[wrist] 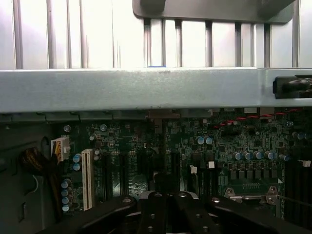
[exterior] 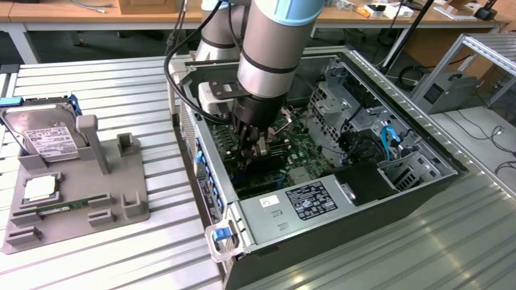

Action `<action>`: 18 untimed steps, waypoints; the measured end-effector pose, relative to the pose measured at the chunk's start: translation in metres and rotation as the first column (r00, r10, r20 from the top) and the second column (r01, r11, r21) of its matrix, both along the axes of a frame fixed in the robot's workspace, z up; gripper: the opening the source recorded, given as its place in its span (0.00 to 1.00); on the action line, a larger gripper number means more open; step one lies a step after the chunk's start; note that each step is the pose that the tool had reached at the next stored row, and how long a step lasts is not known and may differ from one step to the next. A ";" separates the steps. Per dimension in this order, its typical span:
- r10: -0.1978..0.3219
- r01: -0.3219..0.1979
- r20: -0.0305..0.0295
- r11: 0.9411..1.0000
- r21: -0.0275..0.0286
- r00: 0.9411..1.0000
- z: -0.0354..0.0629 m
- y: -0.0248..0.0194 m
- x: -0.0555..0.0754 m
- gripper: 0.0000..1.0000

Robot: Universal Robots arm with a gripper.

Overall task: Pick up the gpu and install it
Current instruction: 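Press down on the gpu until it lock into place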

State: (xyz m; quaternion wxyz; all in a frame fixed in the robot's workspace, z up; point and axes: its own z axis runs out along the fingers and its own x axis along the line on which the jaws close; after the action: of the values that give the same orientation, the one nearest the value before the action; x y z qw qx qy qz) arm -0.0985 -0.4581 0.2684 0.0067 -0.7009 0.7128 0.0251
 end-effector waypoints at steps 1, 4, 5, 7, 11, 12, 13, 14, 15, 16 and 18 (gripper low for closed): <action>0.000 0.000 0.000 1.000 0.000 1.000 -0.0008 -0.0002 0.000 0.11; 0.000 0.000 0.003 1.000 0.004 1.000 0.0046 -0.0002 0.000 0.11; 0.000 0.000 0.002 1.000 0.003 1.000 0.0113 -0.0004 0.000 0.11; 0.000 0.000 0.002 1.000 0.002 1.000 0.0231 -0.0004 0.002 0.11; 0.000 0.000 0.001 1.000 0.002 1.000 0.0239 -0.0004 0.020 0.11; 0.000 0.000 0.000 1.000 0.002 1.000 0.0240 -0.0004 0.028 0.11; 0.000 0.000 -0.001 1.000 0.002 1.000 0.0240 -0.0004 0.032 0.11; 0.000 0.000 -0.001 1.000 0.002 1.000 0.0239 -0.0004 0.035 0.11; 0.000 0.000 -0.002 1.000 0.002 1.000 0.0240 -0.0004 0.037 0.11; 0.000 0.000 -0.002 1.000 0.002 1.000 0.0241 -0.0005 0.039 0.11; 0.000 0.000 -0.002 1.000 0.002 1.000 0.0260 -0.0005 0.042 0.11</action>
State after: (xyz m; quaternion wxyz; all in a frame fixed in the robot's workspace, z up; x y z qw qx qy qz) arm -0.0562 -0.4585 0.2944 0.0066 -0.7009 0.7127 0.0263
